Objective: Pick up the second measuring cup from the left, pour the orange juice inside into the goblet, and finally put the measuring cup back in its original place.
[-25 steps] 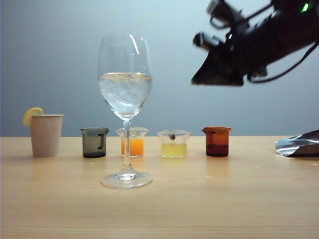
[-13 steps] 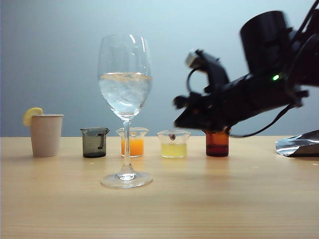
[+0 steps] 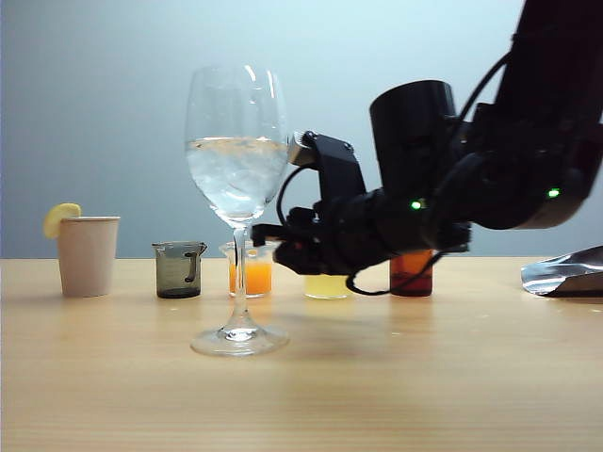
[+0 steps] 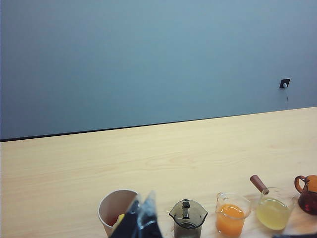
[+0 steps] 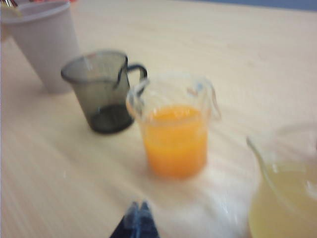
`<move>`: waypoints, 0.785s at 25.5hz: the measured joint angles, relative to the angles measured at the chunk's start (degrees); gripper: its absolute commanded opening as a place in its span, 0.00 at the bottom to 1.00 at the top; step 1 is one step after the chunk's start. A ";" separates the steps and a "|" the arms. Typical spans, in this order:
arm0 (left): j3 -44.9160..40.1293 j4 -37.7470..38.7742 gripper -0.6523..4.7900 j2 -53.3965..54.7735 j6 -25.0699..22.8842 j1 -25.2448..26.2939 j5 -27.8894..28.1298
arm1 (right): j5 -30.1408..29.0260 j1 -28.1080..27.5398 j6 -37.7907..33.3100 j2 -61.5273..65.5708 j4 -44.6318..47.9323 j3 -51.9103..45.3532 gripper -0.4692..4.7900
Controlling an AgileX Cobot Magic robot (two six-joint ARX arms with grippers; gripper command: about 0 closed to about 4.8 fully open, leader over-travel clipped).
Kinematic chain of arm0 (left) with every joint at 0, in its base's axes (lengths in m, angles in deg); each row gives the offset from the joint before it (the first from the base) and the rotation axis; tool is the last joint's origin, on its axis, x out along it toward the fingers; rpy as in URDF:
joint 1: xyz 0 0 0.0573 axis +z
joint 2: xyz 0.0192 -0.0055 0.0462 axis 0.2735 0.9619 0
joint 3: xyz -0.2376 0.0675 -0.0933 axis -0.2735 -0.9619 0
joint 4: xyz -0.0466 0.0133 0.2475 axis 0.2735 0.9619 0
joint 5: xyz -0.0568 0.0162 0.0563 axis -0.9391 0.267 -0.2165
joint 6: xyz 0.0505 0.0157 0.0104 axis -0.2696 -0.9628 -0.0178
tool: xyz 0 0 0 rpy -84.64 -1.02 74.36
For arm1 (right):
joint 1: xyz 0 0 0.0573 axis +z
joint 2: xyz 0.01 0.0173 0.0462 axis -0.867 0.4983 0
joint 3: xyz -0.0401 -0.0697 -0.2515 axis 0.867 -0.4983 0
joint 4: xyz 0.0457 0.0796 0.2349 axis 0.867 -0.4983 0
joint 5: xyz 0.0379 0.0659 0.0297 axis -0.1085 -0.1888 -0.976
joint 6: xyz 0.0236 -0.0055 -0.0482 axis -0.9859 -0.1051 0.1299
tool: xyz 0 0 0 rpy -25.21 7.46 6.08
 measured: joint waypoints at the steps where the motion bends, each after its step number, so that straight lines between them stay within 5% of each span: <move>1: 0.00 0.07 0.11 0.00 0.00 0.00 0.00 | -0.04 0.02 0.02 0.39 0.00 0.79 0.07; 17: 0.00 1.99 0.11 0.02 -0.04 0.02 0.00 | 0.48 1.33 -0.02 8.07 -0.07 9.38 0.08; 18: 0.00 2.29 0.11 0.02 -0.04 0.02 0.00 | 0.94 1.55 -0.02 8.26 -0.13 9.55 0.12; 20: 0.00 2.47 0.11 0.02 -0.66 0.02 0.00 | 1.27 1.49 0.02 8.28 -0.48 9.60 0.44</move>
